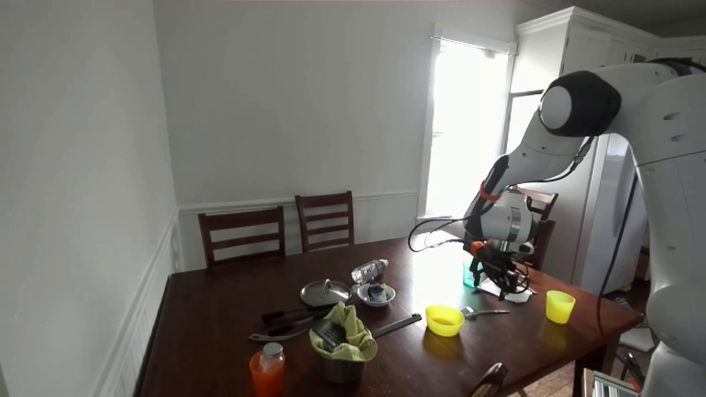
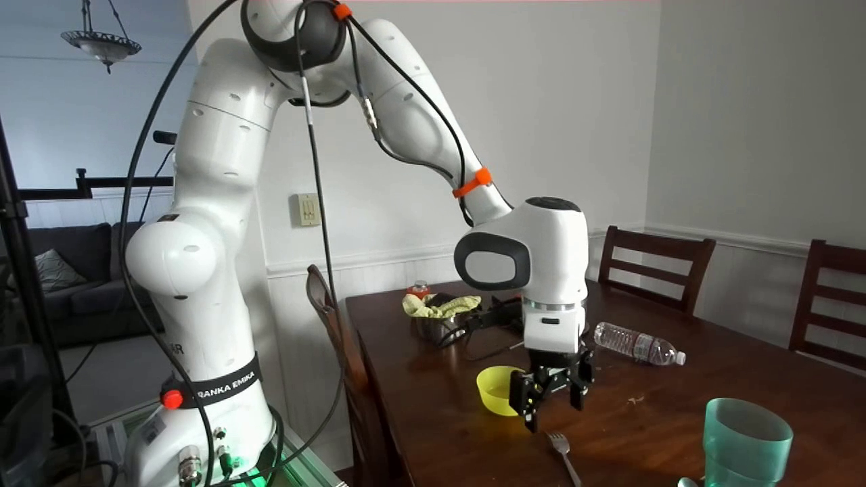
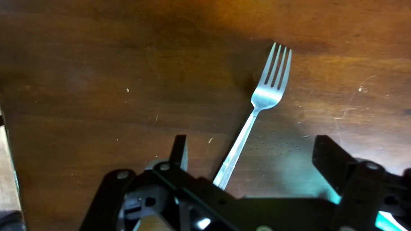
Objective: Put the silver fork on the yellow bowl
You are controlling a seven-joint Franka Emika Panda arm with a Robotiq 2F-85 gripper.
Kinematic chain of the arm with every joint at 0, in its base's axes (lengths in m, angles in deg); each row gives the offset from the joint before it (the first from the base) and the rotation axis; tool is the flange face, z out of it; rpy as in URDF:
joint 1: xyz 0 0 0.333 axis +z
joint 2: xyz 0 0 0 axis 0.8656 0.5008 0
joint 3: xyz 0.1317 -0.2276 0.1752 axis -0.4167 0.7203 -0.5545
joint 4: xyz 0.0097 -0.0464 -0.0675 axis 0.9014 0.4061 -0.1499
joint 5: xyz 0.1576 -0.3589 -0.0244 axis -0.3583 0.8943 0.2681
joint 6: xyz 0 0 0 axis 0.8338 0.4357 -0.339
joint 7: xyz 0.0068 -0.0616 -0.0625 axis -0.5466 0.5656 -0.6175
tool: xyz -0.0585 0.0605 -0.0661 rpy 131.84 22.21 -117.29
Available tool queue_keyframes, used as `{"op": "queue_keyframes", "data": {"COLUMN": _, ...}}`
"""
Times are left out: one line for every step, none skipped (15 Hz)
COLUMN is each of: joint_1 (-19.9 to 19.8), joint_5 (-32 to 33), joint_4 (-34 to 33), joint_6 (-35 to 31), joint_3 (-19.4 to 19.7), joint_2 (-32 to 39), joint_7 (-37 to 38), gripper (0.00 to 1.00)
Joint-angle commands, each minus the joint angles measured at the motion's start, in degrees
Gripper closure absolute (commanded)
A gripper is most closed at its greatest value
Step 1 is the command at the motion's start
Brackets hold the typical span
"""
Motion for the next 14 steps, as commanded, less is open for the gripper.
{"op": "queue_keyframes", "data": {"joint_1": -0.58, "joint_5": -1.63, "joint_4": -6.26, "joint_6": 2.96, "joint_3": 0.02, "joint_2": 6.97, "joint_7": 1.58, "gripper": 0.0}}
{"op": "queue_keyframes", "data": {"joint_1": -1.06, "joint_5": -2.08, "joint_4": -7.26, "joint_6": 3.45, "joint_3": -0.5, "joint_2": 8.22, "joint_7": 1.25, "gripper": 0.0}}
{"op": "queue_keyframes", "data": {"joint_1": -1.14, "joint_5": -2.32, "joint_4": -8.12, "joint_6": 3.68, "joint_3": -0.71, "joint_2": 9.22, "joint_7": 1.32, "gripper": 0.0}}
{"op": "queue_keyframes", "data": {"joint_1": -1.64, "joint_5": -3.28, "joint_4": -8.72, "joint_6": 3.64, "joint_3": -1.48, "joint_2": 10.0, "joint_7": 0.67, "gripper": 0.0}}
{"op": "queue_keyframes", "data": {"joint_1": -2.05, "joint_5": -4.24, "joint_4": -9.59, "joint_6": 3.66, "joint_3": -2.17, "joint_2": 10.93, "joint_7": 0.33, "gripper": 0.0}}
{"op": "queue_keyframes", "data": {"joint_1": -2.46, "joint_5": -4.82, "joint_4": -10.54, "joint_6": 4.58, "joint_3": -2.89, "joint_2": 11.72, "joint_7": -0.26, "gripper": 0.0}}
{"op": "queue_keyframes", "data": {"joint_1": -2.54, "joint_5": -5.56, "joint_4": -11.1, "joint_6": 4.3, "joint_3": -3.34, "joint_2": 12.58, "joint_7": -0.08, "gripper": 0.0}}
{"op": "queue_keyframes", "data": {"joint_1": -2.44, "joint_5": -6.22, "joint_4": -11.41, "joint_6": 4.32, "joint_3": -3.65, "joint_2": 12.96, "joint_7": 0.34, "gripper": 0.0}}
{"op": "queue_keyframes", "data": {"joint_1": -2.6, "joint_5": -7.12, "joint_4": -12.14, "joint_6": 4.05, "joint_3": -4.07, "joint_2": 13.65, "joint_7": 0.54, "gripper": 0.0}}
{"op": "queue_keyframes", "data": {"joint_1": -2.79, "joint_5": -7.6, "joint_4": -12.6, "joint_6": 4.37, "joint_3": -4.45, "joint_2": 14.08, "joint_7": 0.1, "gripper": 0.0}}
{"op": "queue_keyframes", "data": {"joint_1": -2.85, "joint_5": -8.0, "joint_4": -13.14, "joint_6": 4.59, "joint_3": -4.64, "joint_2": 14.55, "joint_7": -0.15, "gripper": 0.0}}
{"op": "queue_keyframes", "data": {"joint_1": -2.78, "joint_5": -8.27, "joint_4": -13.52, "joint_6": 4.88, "joint_3": -4.65, "joint_2": 15.04, "joint_7": -0.05, "gripper": 0.01}}
{"op": "queue_keyframes", "data": {"joint_1": -2.64, "joint_5": -8.18, "joint_4": -13.89, "joint_6": 5.18, "joint_3": -4.57, "joint_2": 15.27, "joint_7": 0.07, "gripper": 0.22}}
{"op": "queue_keyframes", "data": {"joint_1": -2.68, "joint_5": -8.24, "joint_4": -14.34, "joint_6": 5.63, "joint_3": -4.56, "joint_2": 15.69, "joint_7": 0.17, "gripper": 0.26}}
